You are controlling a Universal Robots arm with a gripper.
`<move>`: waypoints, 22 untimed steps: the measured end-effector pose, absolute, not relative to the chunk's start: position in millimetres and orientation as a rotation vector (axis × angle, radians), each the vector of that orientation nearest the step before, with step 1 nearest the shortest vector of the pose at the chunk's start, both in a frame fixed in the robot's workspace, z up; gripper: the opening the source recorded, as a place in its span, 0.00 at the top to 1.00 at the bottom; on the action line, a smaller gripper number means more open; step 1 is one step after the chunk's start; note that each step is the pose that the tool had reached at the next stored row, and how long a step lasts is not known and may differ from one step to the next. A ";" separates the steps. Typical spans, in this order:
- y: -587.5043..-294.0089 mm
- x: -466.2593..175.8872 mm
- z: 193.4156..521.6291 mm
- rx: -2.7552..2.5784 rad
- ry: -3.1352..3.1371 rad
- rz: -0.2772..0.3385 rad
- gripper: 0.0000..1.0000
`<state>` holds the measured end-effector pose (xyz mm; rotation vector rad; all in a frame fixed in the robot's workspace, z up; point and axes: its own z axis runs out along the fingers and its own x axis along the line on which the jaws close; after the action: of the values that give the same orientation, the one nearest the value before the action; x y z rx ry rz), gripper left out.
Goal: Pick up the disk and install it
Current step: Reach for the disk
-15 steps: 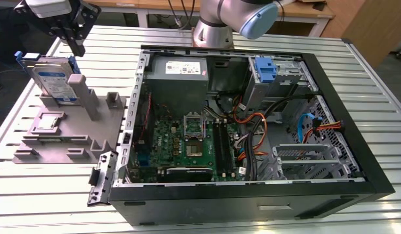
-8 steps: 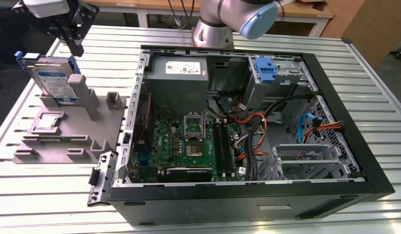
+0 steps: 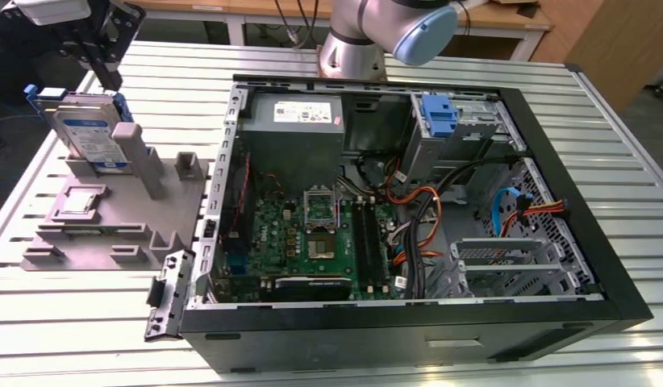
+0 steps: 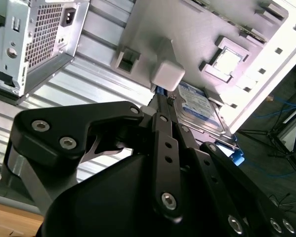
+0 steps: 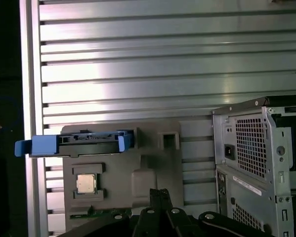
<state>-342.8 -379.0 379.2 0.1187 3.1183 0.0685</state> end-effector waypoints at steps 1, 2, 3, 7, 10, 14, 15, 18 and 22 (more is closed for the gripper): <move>-378.1 -345.0 378.8 0.119 3.119 0.068 0.90; -376.9 -346.9 378.2 0.119 3.119 0.069 0.90; -375.1 -347.9 377.7 0.119 3.120 0.068 0.90; -366.7 -352.6 375.8 0.119 3.122 0.068 0.90; -363.2 -360.6 374.3 0.119 3.123 0.068 0.90; -357.8 -371.8 371.4 0.119 3.126 0.068 0.90; -356.5 -374.6 370.6 0.119 3.126 0.068 0.90; -352.9 -382.9 368.3 0.119 3.129 0.068 0.90; -349.1 -395.2 365.7 0.120 3.131 0.068 0.90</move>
<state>-395.2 -349.1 365.7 0.1197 3.1305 0.0680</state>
